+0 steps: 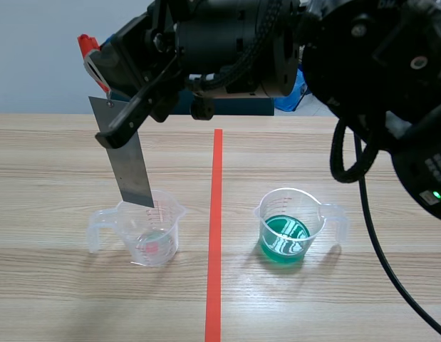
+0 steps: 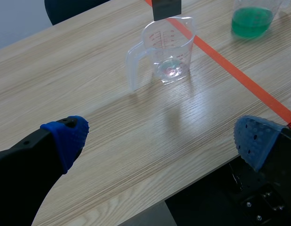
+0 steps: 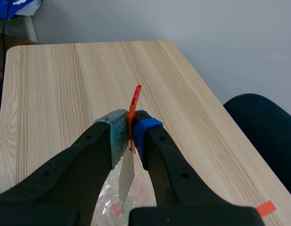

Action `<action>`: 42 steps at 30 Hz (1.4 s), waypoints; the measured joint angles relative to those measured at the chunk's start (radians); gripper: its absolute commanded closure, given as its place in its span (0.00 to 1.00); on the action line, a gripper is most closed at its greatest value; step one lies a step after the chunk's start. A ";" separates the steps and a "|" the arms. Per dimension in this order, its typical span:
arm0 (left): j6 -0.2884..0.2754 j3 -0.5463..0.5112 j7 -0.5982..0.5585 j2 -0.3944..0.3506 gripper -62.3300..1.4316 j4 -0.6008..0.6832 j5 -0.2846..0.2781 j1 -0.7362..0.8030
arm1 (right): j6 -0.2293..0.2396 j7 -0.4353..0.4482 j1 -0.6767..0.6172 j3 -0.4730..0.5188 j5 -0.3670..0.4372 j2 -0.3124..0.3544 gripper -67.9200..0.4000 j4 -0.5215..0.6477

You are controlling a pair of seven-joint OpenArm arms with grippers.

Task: Do the redox reaction experiment

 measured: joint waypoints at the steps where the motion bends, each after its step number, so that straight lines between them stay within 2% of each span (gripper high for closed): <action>1: 0.000 0.000 0.000 0.000 0.00 0.000 0.000 0.000 | 0.000 0.008 0.000 0.000 0.000 0.001 0.98 0.000; 10: 0.000 0.000 -0.001 0.000 0.00 0.000 0.000 0.000 | 0.000 0.095 -0.014 0.021 0.000 0.107 0.98 0.000; 17: 0.000 0.000 -0.001 0.000 0.00 0.000 0.000 0.000 | 0.001 0.128 -0.100 0.142 0.000 0.184 0.98 0.029; 23: 0.000 0.000 -0.001 0.000 0.00 0.000 0.000 0.000 | 0.002 0.152 -0.187 0.230 0.003 0.269 0.98 0.132; 27: 0.000 0.000 -0.001 0.000 0.00 0.000 0.000 0.000 | 0.005 0.160 -0.255 0.299 0.050 0.335 0.98 0.205; 32: 0.000 0.000 0.000 0.000 0.00 0.000 0.000 0.000 | 0.004 0.220 -0.351 0.387 0.092 0.416 0.98 0.228; 42: 0.000 0.000 0.000 0.000 0.00 0.000 0.000 0.000 | 0.004 0.363 -0.558 0.578 0.090 0.532 0.98 0.225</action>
